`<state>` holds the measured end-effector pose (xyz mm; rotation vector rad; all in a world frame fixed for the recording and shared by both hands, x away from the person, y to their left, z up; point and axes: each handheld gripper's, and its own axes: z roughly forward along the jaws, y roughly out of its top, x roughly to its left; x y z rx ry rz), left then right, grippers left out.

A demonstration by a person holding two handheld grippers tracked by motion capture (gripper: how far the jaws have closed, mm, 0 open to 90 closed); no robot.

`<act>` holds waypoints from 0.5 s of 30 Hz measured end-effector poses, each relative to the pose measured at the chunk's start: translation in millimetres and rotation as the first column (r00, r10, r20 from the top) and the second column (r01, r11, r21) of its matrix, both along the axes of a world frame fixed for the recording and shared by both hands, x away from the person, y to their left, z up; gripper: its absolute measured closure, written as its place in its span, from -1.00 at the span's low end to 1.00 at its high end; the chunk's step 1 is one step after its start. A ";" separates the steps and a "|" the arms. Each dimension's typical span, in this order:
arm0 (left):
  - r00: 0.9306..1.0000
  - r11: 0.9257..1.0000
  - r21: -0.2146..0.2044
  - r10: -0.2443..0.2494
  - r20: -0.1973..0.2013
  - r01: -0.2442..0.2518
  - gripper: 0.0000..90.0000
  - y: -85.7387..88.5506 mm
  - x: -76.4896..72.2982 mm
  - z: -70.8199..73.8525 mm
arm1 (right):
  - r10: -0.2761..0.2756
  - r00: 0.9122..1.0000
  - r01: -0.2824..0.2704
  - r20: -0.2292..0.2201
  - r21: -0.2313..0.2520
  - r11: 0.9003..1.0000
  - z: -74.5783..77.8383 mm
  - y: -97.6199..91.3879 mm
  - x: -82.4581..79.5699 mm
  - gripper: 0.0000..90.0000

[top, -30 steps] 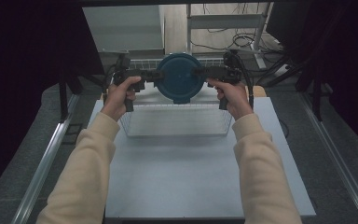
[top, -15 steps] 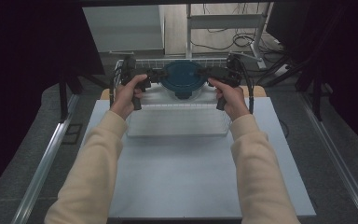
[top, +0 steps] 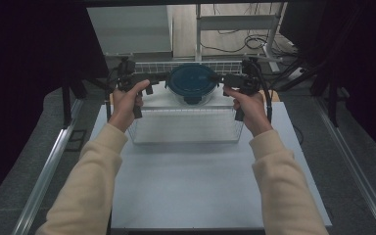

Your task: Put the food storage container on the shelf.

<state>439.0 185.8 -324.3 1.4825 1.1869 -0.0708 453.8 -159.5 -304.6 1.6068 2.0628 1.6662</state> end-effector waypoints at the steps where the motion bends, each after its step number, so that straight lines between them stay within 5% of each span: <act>1: 1.000 1.000 0.000 0.000 0.000 0.000 -0.47 0.0 0.0 0.0 | 0.000 1.000 0.000 0.000 0.000 1.000 0.0 0.0 0.0 -0.62; 3: 1.000 1.000 0.008 -0.024 0.016 0.024 -0.48 1.4 -15.3 -1.0 | 0.041 0.999 -0.040 0.036 -0.032 0.999 0.9 -3.6 -14.1 -0.64; 6: 0.997 0.996 0.064 -0.059 0.044 0.056 -0.49 4.6 -47.9 -9.4 | 0.084 0.988 -0.063 0.130 -0.159 0.985 -2.2 -13.4 -46.9 -0.64; 7: 0.997 0.996 0.064 -0.059 0.044 0.056 -0.50 4.6 -47.9 -9.4 | 0.084 0.988 -0.063 0.130 -0.159 0.985 -2.2 -13.4 -46.9 -0.64; 11: 0.991 0.987 0.129 -0.111 0.080 0.100 -0.51 7.6 -91.3 -33.3 | 0.154 0.970 -0.115 0.186 -0.204 0.972 -24.1 -34.0 -88.8 -0.59; 15: 0.989 0.976 0.180 -0.133 0.065 0.120 -0.52 10.1 -119.5 -64.9 | 0.153 0.969 -0.105 0.196 -0.233 0.967 -55.4 -51.5 -115.8 -0.57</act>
